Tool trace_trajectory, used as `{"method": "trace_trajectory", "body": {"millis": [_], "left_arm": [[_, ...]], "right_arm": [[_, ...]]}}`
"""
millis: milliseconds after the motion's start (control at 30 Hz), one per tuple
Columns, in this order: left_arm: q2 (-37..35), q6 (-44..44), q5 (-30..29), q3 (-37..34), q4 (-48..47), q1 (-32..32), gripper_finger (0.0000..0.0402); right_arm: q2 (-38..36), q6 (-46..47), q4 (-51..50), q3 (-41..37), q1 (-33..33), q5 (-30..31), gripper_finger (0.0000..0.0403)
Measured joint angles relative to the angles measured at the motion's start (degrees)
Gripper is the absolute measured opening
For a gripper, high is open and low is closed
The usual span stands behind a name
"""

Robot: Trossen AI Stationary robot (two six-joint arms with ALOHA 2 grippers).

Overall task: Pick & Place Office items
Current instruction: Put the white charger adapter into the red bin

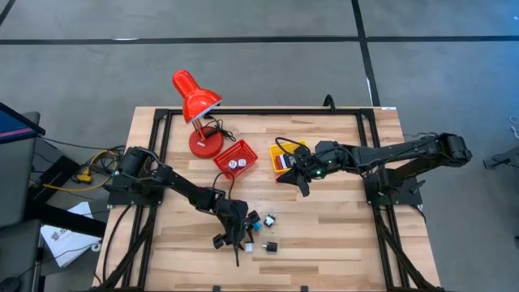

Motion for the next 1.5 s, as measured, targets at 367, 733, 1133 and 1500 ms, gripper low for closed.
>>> {"method": "trace_trajectory", "body": {"millis": [367, 733, 1133, 1500], "left_arm": [[5.18, -0.87, 0.79, 0.17, 2.77, 0.04, 0.0195], [3.81, -10.69, -0.40, 0.02, 4.27, -1.94, 0.0195], [4.00, -10.77, -1.94, 0.02, 4.50, -3.34, 0.0176], [5.28, -10.83, -3.10, 0.02, 5.42, -3.18, 0.0160]], "right_arm": [[0.00, 0.04, 0.27, -0.02, 0.00, -0.01, 0.0000], [0.00, 1.51, 0.23, -0.02, 0.31, -0.03, 0.0000], [0.00, 1.25, 0.23, -0.02, 0.33, -0.03, 0.0000], [0.00, 1.05, 0.23, -0.02, 0.33, -0.03, 0.0000]]}}
